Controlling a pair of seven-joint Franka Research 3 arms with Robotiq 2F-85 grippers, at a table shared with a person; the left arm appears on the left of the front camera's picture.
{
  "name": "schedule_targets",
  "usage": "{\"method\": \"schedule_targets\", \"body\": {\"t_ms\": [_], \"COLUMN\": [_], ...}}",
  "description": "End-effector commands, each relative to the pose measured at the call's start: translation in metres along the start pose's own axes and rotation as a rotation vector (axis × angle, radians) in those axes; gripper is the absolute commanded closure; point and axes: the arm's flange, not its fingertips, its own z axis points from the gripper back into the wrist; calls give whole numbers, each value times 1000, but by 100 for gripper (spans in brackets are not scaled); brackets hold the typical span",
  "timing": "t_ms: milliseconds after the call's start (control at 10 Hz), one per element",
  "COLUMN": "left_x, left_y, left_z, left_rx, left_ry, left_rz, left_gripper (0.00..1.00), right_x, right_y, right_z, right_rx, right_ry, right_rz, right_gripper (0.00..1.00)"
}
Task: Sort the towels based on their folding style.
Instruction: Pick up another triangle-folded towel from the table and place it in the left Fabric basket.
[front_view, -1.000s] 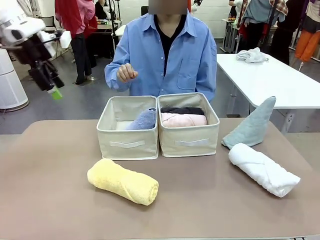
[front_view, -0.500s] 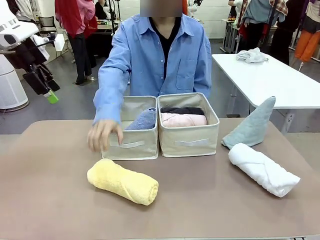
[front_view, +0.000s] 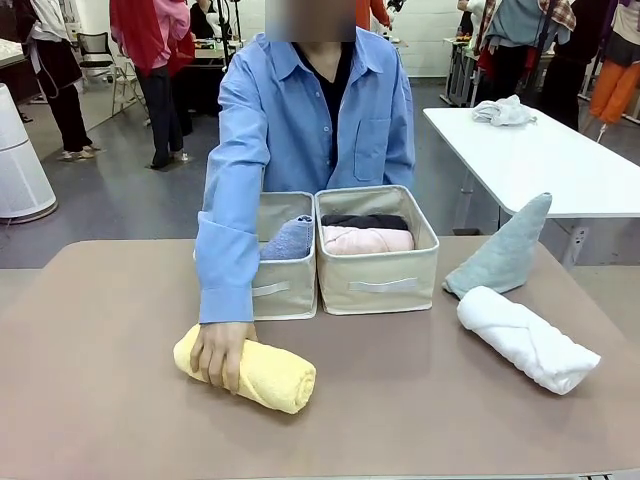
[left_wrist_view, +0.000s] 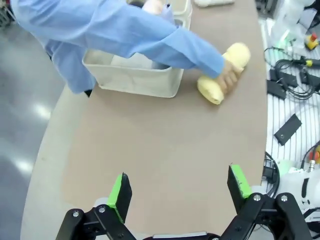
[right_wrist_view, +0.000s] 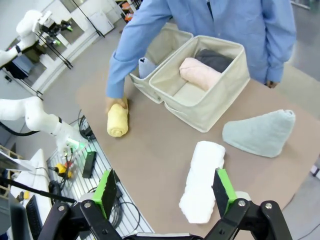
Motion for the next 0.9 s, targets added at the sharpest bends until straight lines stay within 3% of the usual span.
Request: {"method": "schedule_targets", "body": {"t_ms": [0,200,300,400,600,700,800], "left_x": [-2,-2,20,-12,-12,0,-16], "left_y": [15,30,39,13,13,26,55], "left_z": [-22,-27,-57,-18,-18,-38,-30], "left_rx": [-56,-35,20,-47,-47,-43,-337], "left_ry": [-59,-101,-32,-79,-79,-65,-285], "left_rz": [-1,7,147,22,22,56,75], "left_gripper": [0,0,0,0,0,0,0], "right_x": [1,1,1,1,1,1,1], "right_y": [-1,-1,-1,-1,-1,-1,-1], "right_z": [-1,-1,-1,-1,-1,-1,-1], "right_rx": [19,19,19,19,19,19,19], "right_ry": [-17,-17,-17,-17,-17,-17,-17], "right_rz": [17,17,17,17,17,17,17], "right_gripper": [0,0,0,0,0,0,0]}}
